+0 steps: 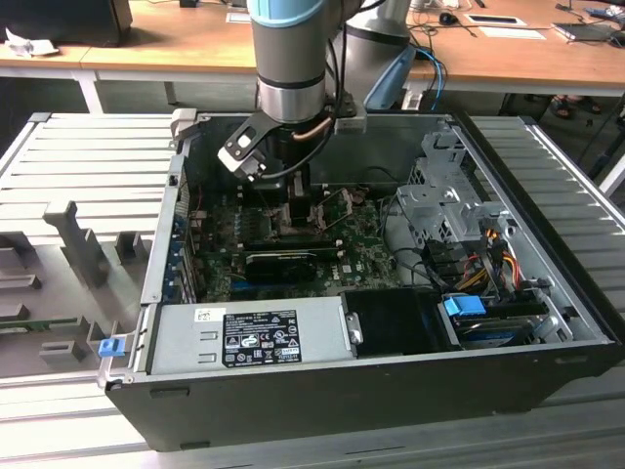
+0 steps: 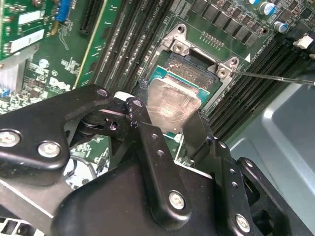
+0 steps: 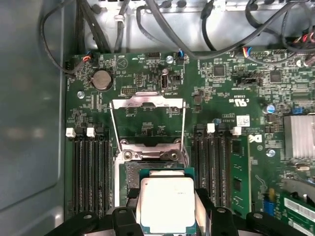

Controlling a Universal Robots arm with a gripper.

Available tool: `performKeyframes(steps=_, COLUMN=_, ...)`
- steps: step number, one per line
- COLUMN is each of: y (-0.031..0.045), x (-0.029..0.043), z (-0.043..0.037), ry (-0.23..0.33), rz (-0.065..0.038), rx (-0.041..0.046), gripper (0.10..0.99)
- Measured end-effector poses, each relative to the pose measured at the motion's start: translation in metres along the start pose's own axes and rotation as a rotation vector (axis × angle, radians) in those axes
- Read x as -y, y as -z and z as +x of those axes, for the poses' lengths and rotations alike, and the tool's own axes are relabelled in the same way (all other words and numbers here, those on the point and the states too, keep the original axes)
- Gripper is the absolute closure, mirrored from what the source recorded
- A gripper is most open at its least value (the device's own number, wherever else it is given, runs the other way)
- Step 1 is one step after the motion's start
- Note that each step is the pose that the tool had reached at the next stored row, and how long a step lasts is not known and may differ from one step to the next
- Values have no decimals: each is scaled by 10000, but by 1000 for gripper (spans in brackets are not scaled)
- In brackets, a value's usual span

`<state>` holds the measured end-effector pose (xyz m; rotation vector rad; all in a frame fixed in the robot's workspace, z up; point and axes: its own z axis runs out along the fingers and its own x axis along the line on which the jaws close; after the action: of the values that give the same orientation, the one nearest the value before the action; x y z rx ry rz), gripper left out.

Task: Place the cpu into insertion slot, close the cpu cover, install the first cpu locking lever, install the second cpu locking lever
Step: 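Place the cpu into insertion slot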

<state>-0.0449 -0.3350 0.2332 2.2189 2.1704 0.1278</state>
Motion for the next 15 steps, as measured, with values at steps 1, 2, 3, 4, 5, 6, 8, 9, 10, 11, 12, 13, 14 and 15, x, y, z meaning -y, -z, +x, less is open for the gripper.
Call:
performKeyframes(steps=1, y=-25, x=9, z=17, ry=0, rz=0, rx=-1, gripper=561)
performKeyframes(steps=2, y=-39, x=13, z=27, ry=-1, rz=0, rx=0, gripper=561)
performKeyframes(steps=3, y=-50, x=17, z=36, ry=-1, rz=0, rx=-1, gripper=561)
performKeyframes(steps=4, y=-68, x=25, z=52, ry=-1, rz=-1, rx=-2, gripper=561)
performKeyframes(steps=5, y=-136, x=33, z=79, ry=0, rz=0, rx=-1, gripper=561)
performKeyframes(steps=6, y=-164, x=36, z=85, ry=-1, rz=0, rx=-1, gripper=561)
performKeyframes(steps=8, y=-212, x=41, z=101, ry=-54, rz=-3, rx=3, gripper=561)
performKeyframes(steps=9, y=-233, x=43, z=112, ry=-54, rz=-3, rx=3, gripper=561)
performKeyframes(steps=10, y=-240, x=43, z=115, ry=-53, rz=-2, rx=4, gripper=561)
performKeyframes(steps=11, y=-245, x=43, z=115, ry=-53, rz=-3, rx=3, gripper=561)
performKeyframes(steps=12, y=-254, x=44, z=116, ry=-52, rz=-3, rx=4, gripper=561)
performKeyframes(steps=13, y=-277, x=46, z=120, ry=-53, rz=-3, rx=3, gripper=561)
performKeyframes(steps=14, y=-288, x=48, z=126, ry=-54, rz=-2, rx=6, gripper=561)
performKeyframes(steps=15, y=-294, x=48, z=129, ry=-53, rz=-3, rx=5, gripper=561)
